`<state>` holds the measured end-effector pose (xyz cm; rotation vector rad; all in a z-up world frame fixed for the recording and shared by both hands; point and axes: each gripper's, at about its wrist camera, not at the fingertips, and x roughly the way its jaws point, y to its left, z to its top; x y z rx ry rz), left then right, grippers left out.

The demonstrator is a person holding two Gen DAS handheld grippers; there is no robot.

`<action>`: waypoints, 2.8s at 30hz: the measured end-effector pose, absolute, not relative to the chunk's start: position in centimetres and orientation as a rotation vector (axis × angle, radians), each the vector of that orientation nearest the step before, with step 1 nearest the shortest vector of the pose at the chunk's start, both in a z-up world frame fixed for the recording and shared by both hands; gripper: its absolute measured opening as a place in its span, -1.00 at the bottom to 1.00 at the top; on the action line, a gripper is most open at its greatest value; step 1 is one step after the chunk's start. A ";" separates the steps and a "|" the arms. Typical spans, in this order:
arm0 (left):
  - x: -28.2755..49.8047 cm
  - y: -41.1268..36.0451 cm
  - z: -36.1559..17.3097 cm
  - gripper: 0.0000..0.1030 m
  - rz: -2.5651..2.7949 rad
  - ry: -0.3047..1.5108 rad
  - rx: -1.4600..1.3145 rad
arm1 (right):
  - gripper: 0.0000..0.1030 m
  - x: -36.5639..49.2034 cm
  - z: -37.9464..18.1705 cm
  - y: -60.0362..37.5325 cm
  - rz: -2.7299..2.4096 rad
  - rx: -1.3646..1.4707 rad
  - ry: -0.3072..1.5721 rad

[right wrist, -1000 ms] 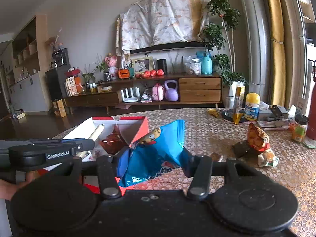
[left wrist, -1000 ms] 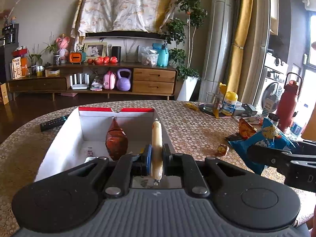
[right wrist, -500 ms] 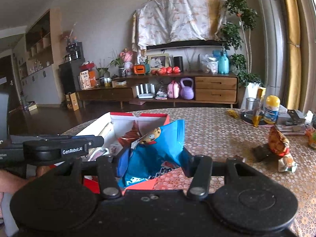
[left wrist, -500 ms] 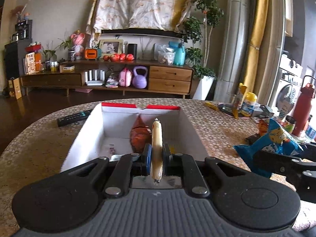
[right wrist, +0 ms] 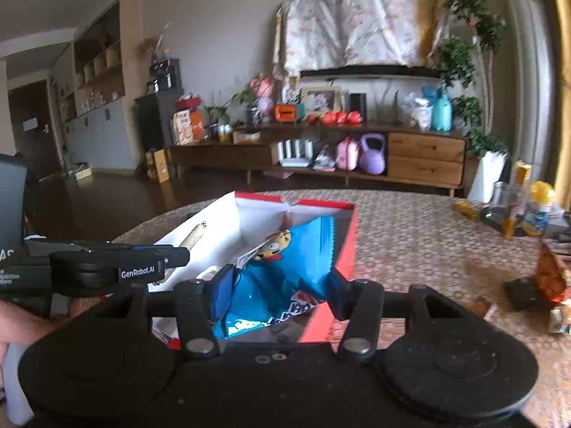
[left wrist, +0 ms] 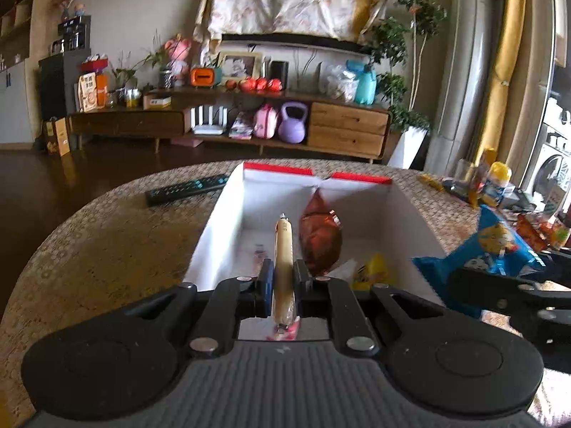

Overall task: Organize snacks
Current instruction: 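Lower both held snacks into the box and open both grippers, then move both open grippers back toward the remaining snacks on the table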

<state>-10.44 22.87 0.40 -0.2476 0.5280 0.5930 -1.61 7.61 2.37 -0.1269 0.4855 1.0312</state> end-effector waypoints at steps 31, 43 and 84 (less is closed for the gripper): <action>-9.3 21.7 0.6 -0.72 0.594 0.549 -0.231 | 0.13 -1.1 1.2 5.3 0.978 -0.070 0.503; -6.0 16.0 1.9 0.27 0.441 0.483 -0.167 | 0.13 3.5 -0.4 -5.6 0.667 0.049 0.496; 17.3 5.5 -7.5 0.42 0.163 0.699 0.017 | 0.19 14.3 -5.6 -16.2 0.404 0.081 0.566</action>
